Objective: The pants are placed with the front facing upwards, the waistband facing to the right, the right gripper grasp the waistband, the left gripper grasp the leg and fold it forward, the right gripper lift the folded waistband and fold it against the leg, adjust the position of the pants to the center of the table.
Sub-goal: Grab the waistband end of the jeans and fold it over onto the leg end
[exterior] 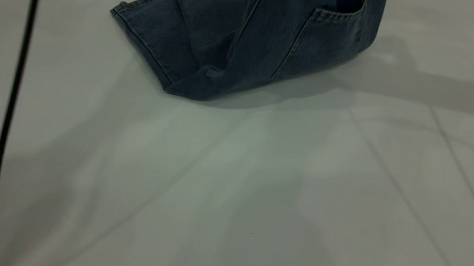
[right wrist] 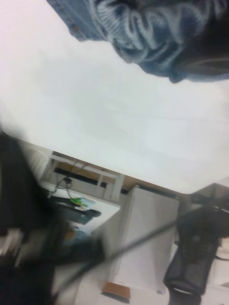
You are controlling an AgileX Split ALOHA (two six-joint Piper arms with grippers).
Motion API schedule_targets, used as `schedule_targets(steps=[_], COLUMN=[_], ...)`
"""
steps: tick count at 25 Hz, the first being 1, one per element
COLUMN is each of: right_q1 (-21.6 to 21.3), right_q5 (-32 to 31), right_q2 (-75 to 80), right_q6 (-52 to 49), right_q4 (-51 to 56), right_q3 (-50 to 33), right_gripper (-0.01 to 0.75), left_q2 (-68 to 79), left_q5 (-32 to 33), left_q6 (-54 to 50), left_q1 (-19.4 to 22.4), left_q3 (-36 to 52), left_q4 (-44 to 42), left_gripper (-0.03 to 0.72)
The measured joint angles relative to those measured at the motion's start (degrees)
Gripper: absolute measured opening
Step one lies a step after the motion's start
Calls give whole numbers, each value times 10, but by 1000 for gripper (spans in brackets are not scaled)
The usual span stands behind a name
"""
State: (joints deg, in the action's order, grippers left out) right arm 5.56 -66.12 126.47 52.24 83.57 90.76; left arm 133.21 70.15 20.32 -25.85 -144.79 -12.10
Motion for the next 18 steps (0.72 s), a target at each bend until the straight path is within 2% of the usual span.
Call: schedule_targets(steps=[7, 18], right_q1=[38, 86], right_q5=[38, 112], right_q2=[39, 135], right_q6=[10, -12], right_q4=[18, 60], right_q3=[25, 147], right_gripper=[49, 49], left_q2=[-78, -83], left_q5=[0, -1], left_q6=[0, 0], left_q1=[0, 0], left_q3=[0, 0], left_q4=[1, 3], left_gripper=[415, 415])
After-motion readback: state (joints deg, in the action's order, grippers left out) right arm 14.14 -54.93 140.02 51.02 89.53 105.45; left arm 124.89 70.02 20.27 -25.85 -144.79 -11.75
